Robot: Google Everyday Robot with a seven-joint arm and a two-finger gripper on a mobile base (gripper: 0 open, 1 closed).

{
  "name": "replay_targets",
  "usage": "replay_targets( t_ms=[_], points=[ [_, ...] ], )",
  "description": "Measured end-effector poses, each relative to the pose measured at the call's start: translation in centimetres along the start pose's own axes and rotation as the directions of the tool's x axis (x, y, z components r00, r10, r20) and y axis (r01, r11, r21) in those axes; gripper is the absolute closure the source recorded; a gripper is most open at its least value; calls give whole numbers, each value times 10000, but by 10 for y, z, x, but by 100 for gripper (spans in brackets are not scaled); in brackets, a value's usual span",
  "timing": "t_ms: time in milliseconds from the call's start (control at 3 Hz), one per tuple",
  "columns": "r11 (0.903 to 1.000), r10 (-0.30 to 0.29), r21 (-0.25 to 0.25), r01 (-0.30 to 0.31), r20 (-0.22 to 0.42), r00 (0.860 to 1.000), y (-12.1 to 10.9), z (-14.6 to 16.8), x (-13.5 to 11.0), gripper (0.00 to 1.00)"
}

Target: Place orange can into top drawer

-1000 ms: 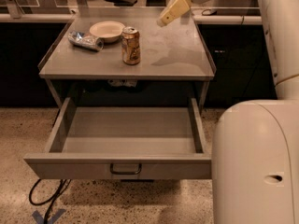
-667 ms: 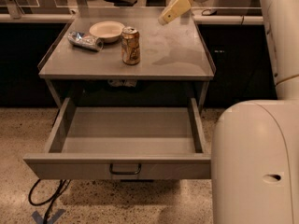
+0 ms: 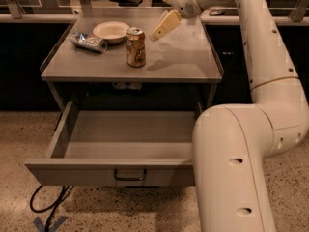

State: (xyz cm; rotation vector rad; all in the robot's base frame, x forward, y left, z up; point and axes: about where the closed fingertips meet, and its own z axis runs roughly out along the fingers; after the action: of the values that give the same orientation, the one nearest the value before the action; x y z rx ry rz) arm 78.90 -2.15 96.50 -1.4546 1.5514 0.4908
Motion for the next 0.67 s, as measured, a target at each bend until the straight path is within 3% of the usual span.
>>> replay_targets(
  t_ms=[333, 667],
  points=[
    [9968, 237, -761, -228, 111, 9997, 10, 44, 14, 0],
    [9968, 238, -766, -228, 112, 9997, 10, 44, 14, 0]
  ],
)
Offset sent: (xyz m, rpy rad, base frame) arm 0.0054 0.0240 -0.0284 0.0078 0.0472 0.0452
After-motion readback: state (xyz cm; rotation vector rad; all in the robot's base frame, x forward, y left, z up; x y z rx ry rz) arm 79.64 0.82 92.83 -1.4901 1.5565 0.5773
